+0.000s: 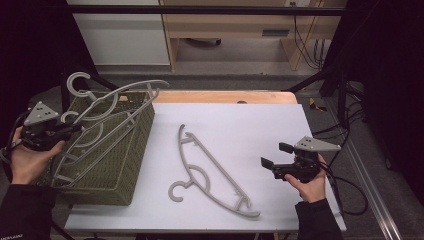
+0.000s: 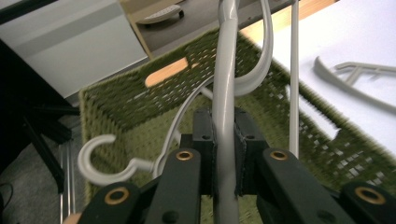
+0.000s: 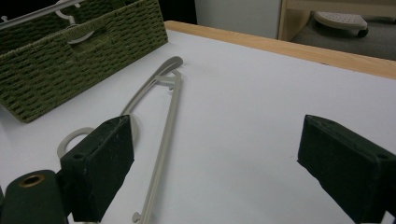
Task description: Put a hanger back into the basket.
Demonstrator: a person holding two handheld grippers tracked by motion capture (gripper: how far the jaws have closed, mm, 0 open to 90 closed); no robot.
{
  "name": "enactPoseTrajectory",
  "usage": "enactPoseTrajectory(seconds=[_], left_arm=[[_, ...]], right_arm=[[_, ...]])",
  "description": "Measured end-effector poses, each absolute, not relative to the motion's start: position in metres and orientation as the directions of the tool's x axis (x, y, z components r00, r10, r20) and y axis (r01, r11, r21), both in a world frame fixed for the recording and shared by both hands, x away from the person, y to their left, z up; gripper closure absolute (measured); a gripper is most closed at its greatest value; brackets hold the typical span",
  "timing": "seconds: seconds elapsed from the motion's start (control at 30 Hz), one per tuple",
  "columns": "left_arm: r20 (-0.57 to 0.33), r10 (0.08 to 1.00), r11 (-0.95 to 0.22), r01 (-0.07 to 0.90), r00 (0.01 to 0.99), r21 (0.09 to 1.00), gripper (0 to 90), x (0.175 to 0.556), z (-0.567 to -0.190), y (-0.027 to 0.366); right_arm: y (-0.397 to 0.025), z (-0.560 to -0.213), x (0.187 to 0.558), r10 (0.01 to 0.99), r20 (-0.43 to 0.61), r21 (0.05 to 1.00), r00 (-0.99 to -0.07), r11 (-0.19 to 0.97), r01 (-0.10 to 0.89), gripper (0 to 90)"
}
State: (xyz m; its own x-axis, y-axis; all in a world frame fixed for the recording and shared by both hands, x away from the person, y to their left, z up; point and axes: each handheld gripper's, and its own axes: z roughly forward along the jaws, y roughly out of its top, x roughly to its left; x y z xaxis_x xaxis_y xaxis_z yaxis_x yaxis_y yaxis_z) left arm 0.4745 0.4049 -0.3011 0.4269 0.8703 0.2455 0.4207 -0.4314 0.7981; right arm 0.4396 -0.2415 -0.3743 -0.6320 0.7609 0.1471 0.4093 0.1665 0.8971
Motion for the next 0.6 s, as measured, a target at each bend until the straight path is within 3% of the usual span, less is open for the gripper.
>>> enactPoseTrajectory(seconds=[0.6], left_arm=[[0.223,0.915,-0.373,0.496,0.336,0.784,81.3,0.474,-0.323,0.449]], right_arm=[[-0.240,-0.376,0.440,0.754,0.148,0.894,-0.640,0.175,0.413,10.9]])
